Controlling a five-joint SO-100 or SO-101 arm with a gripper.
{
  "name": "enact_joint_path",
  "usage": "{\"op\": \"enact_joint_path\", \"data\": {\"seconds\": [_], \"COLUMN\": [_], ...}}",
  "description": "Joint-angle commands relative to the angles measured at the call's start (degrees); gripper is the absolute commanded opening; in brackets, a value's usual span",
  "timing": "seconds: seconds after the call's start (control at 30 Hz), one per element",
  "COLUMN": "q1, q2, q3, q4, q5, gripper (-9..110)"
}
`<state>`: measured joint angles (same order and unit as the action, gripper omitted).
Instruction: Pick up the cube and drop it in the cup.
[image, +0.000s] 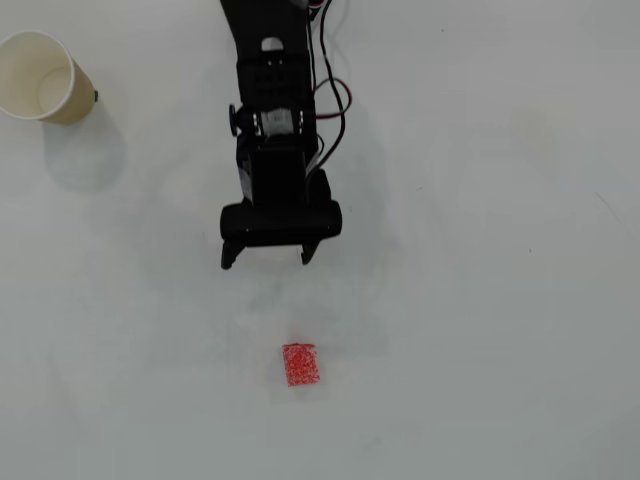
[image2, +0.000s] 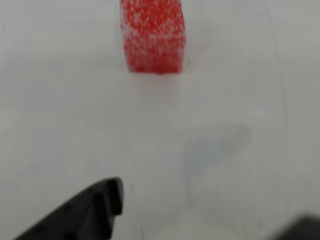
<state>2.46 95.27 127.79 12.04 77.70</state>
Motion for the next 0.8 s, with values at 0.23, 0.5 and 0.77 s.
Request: {"op": "enact_joint_path", "data": {"seconds": [0.23,0.5,0.77], "q1": [-2.37,-4.13,-4.66], "q2": [-5.98,-9.84,-13.89], "q3": [-14.77,-18.19,-21.36], "q4": [-4.66,-7.03,-8.44], "q5": [0.09,0.00,-0.09], "gripper": [39,42,42]}}
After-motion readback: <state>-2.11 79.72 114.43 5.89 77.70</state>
